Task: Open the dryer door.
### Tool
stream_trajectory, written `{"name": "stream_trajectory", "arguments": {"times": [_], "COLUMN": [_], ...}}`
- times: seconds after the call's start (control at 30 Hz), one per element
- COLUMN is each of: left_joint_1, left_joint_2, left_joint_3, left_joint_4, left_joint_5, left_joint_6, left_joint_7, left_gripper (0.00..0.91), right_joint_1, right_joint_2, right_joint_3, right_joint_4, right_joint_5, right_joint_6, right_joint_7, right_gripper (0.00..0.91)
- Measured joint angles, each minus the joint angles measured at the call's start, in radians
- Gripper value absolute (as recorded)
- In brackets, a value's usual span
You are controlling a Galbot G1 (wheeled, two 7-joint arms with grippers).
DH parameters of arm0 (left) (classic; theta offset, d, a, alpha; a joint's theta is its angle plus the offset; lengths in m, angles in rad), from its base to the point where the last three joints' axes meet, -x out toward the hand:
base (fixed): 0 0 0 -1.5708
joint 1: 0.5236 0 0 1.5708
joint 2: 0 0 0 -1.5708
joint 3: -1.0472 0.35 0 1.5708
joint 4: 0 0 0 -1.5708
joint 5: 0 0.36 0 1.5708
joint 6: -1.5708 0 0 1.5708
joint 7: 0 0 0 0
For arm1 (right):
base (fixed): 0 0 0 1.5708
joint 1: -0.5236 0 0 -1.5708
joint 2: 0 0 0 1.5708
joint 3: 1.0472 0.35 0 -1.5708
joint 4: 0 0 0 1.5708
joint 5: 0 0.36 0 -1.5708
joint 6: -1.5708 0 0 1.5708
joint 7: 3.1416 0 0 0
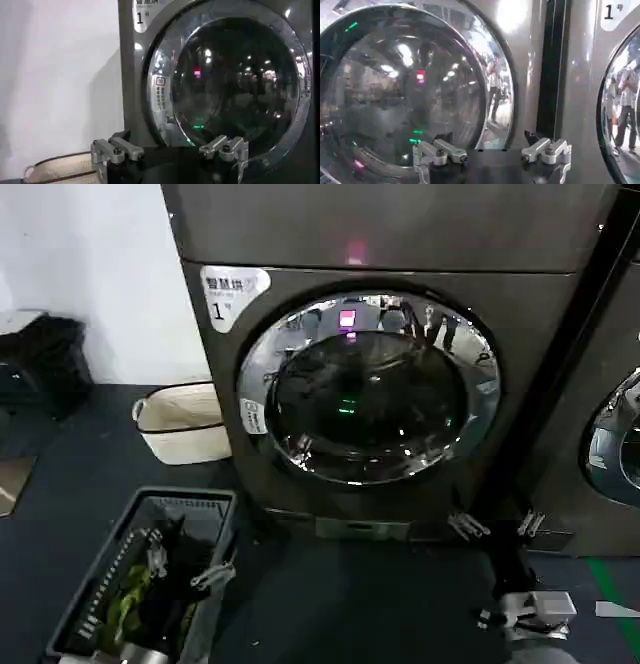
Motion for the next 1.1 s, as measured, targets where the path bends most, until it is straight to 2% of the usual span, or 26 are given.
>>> {"name": "stream_trajectory", "arguments": {"times": [0.23,0.33,0.5,0.63,0.8,1.1], "left_joint_1": [-0.003,-0.002,0.000,0.010,0.007,0.002], "left_joint_2": [0.003,0.006,0.009,0.010,0.011,0.009], "left_joint_3": [0.019,0.019,0.018,0.013,0.013,0.013], "left_joint_4": [-0.014,-0.026,-0.047,-0.064,-0.080,-0.075], "left_joint_5": [0.000,0.002,0.010,0.005,0.000,-0.001], "left_joint_6": [0.031,0.043,0.073,0.090,0.128,0.136], "left_joint_7": [0.002,0.002,0.002,0.013,0.009,0.003], "left_gripper": [0.907,0.907,0.907,0.907,0.907,0.907], "right_joint_1": [0.057,0.113,0.210,0.263,0.331,0.466], "right_joint_2": [-0.068,-0.130,-0.260,-0.337,-0.389,-0.406], "right_joint_3": [0.039,0.030,-0.017,-0.087,-0.195,-0.388], "right_joint_4": [-0.027,-0.059,-0.133,-0.169,-0.215,-0.298], "right_joint_5": [0.151,0.229,0.298,0.304,0.308,0.286], "right_joint_6": [-0.032,-0.044,-0.043,-0.046,-0.046,-0.045], "right_joint_7": [-0.196,-0.244,-0.287,-0.299,-0.302,-0.270], "right_gripper": [0.907,0.907,0.907,0.907,0.907,0.907]}}
